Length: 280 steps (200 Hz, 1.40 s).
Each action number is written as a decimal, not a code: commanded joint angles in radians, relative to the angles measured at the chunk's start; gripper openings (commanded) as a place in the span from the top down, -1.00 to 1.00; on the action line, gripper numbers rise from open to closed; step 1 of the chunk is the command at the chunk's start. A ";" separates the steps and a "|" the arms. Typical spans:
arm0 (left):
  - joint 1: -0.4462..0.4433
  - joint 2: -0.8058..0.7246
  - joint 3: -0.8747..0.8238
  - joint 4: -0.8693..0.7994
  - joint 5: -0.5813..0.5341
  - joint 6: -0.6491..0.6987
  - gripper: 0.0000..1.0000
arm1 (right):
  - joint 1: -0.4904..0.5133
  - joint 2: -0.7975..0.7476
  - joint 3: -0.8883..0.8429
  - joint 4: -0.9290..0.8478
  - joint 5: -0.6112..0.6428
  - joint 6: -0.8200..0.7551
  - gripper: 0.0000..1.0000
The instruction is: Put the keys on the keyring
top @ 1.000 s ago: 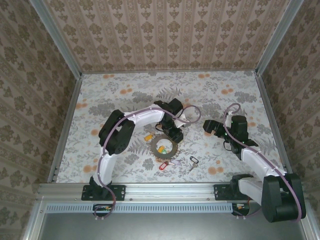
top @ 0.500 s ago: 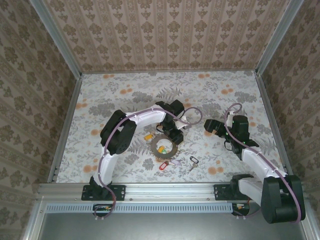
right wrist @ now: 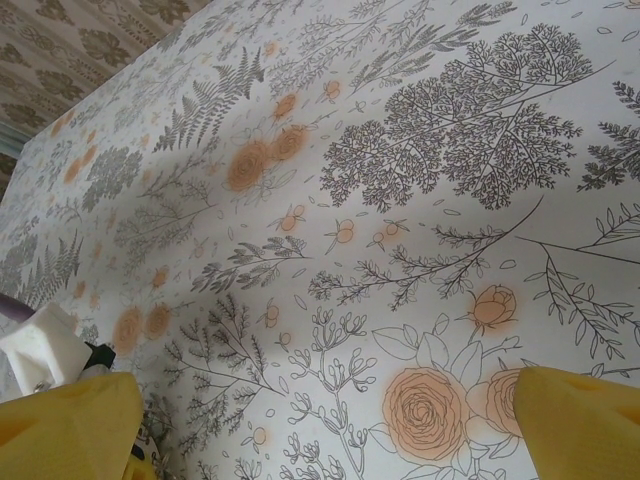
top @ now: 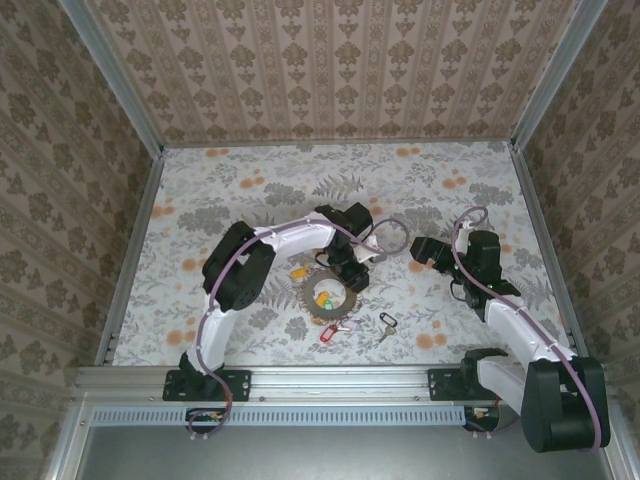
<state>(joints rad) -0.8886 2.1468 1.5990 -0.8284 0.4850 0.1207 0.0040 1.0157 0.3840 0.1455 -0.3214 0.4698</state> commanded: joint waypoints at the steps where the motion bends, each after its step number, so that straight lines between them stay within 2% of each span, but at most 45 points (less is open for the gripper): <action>1: -0.014 0.004 0.017 -0.047 -0.010 0.054 0.54 | -0.008 -0.017 -0.016 -0.024 -0.011 -0.021 -0.94; 58: -0.033 -0.029 0.010 -0.093 -0.026 0.089 0.58 | -0.009 -0.026 -0.021 -0.025 -0.010 -0.019 -0.94; 90: -0.043 -0.057 -0.015 -0.084 0.006 0.089 0.38 | -0.009 -0.037 -0.020 -0.035 -0.011 -0.021 -0.94; 131: -0.059 -0.121 -0.077 -0.067 -0.006 0.085 0.28 | -0.009 -0.058 -0.026 -0.051 -0.009 -0.022 -0.94; 194: -0.121 -0.237 -0.275 0.026 -0.049 0.112 0.27 | -0.009 -0.080 -0.047 -0.063 -0.008 -0.011 -0.94; 221: -0.125 -0.228 -0.300 0.068 -0.040 0.122 0.26 | -0.009 -0.072 -0.053 -0.053 -0.014 -0.002 -0.94; 280: -0.125 -0.228 -0.310 0.069 -0.094 0.151 0.25 | -0.008 -0.103 -0.056 -0.074 -0.008 0.001 -0.94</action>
<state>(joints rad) -1.0134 1.9285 1.3018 -0.7536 0.4225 0.2302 0.0025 0.9375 0.3378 0.0895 -0.3214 0.4679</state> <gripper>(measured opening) 0.373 0.968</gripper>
